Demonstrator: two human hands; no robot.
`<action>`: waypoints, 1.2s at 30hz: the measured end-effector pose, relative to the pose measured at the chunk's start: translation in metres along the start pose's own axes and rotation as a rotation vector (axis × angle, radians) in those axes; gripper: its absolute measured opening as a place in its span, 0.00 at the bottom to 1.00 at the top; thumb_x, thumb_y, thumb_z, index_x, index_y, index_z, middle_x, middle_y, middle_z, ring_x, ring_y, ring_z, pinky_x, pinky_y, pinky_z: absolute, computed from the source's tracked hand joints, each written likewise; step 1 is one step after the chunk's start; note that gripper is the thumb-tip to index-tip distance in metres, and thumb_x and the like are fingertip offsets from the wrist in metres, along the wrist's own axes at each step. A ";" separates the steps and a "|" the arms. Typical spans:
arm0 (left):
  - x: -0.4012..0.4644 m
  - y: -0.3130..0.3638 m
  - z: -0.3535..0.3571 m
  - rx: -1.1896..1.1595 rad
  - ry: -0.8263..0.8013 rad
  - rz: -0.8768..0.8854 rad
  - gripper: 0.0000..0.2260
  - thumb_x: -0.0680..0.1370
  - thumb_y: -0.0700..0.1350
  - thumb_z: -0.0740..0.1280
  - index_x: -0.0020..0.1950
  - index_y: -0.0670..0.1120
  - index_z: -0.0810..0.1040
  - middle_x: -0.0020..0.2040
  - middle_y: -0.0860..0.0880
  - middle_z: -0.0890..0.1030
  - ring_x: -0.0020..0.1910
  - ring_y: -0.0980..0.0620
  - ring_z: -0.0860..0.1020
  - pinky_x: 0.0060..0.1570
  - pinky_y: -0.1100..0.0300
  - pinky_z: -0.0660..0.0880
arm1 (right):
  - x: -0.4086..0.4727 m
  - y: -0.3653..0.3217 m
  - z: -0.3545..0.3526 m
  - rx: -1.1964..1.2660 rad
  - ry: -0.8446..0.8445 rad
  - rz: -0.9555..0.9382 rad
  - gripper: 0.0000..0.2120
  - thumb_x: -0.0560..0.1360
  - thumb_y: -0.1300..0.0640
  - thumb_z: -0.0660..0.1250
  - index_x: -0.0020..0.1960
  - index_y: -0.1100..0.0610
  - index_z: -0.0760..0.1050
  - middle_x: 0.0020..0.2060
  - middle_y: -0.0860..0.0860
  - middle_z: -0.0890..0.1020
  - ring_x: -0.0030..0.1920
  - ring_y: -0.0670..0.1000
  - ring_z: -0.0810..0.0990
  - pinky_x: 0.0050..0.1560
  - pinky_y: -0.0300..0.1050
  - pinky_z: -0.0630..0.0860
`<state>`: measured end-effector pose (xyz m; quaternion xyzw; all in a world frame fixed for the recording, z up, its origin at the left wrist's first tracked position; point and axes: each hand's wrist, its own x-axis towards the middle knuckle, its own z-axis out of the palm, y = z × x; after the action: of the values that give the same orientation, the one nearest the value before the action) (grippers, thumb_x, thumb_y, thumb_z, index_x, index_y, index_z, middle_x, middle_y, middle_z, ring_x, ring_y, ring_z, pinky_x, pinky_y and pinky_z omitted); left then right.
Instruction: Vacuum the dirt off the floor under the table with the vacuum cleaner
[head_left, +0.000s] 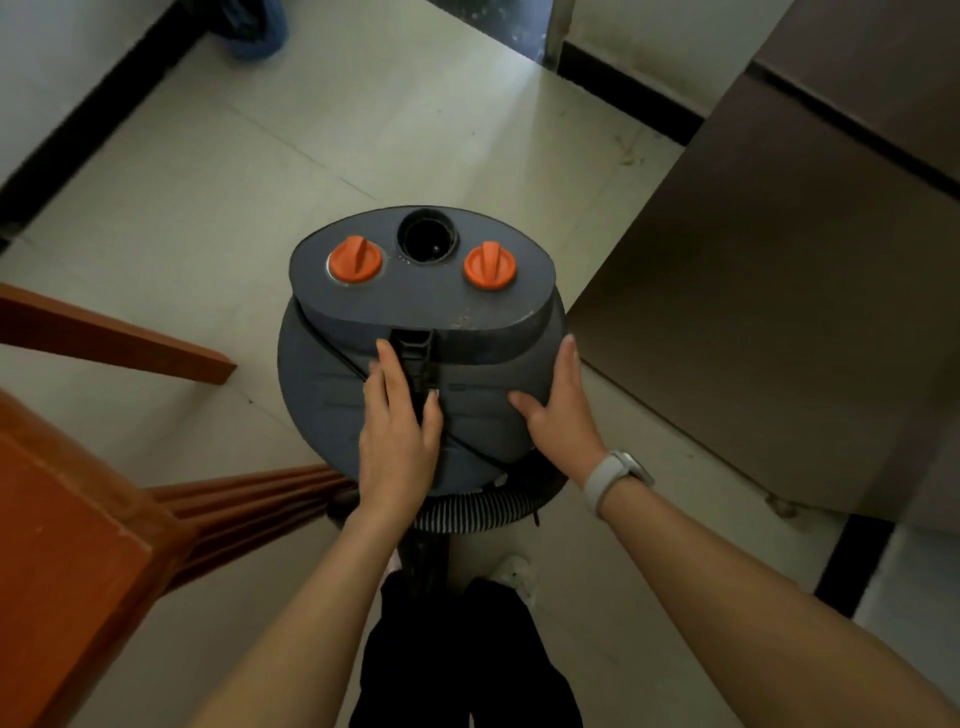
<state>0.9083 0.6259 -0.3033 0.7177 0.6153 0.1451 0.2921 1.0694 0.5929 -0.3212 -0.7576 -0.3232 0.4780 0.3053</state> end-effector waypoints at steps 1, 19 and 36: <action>0.011 0.004 0.002 -0.011 -0.003 -0.034 0.32 0.81 0.46 0.59 0.77 0.46 0.42 0.75 0.36 0.56 0.72 0.37 0.62 0.60 0.41 0.69 | 0.013 -0.007 -0.005 -0.030 -0.013 -0.014 0.42 0.77 0.59 0.65 0.77 0.57 0.37 0.77 0.51 0.43 0.76 0.50 0.47 0.73 0.42 0.49; 0.291 0.045 -0.017 0.010 -0.159 0.190 0.34 0.81 0.43 0.59 0.75 0.36 0.37 0.77 0.37 0.41 0.77 0.40 0.44 0.74 0.48 0.54 | 0.252 -0.203 -0.040 -1.025 0.046 -0.507 0.28 0.82 0.51 0.54 0.78 0.51 0.46 0.78 0.49 0.45 0.77 0.51 0.42 0.75 0.56 0.46; 0.511 0.091 -0.033 -0.047 -0.218 0.225 0.29 0.82 0.51 0.54 0.78 0.46 0.43 0.78 0.51 0.43 0.72 0.58 0.34 0.74 0.52 0.40 | 0.418 -0.294 -0.067 -0.442 0.277 -0.441 0.24 0.79 0.57 0.58 0.74 0.59 0.60 0.75 0.54 0.60 0.76 0.52 0.52 0.76 0.51 0.51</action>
<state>1.0646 1.1216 -0.3002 0.7865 0.4921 0.1127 0.3557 1.2128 1.0875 -0.2903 -0.7749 -0.5306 0.2114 0.2709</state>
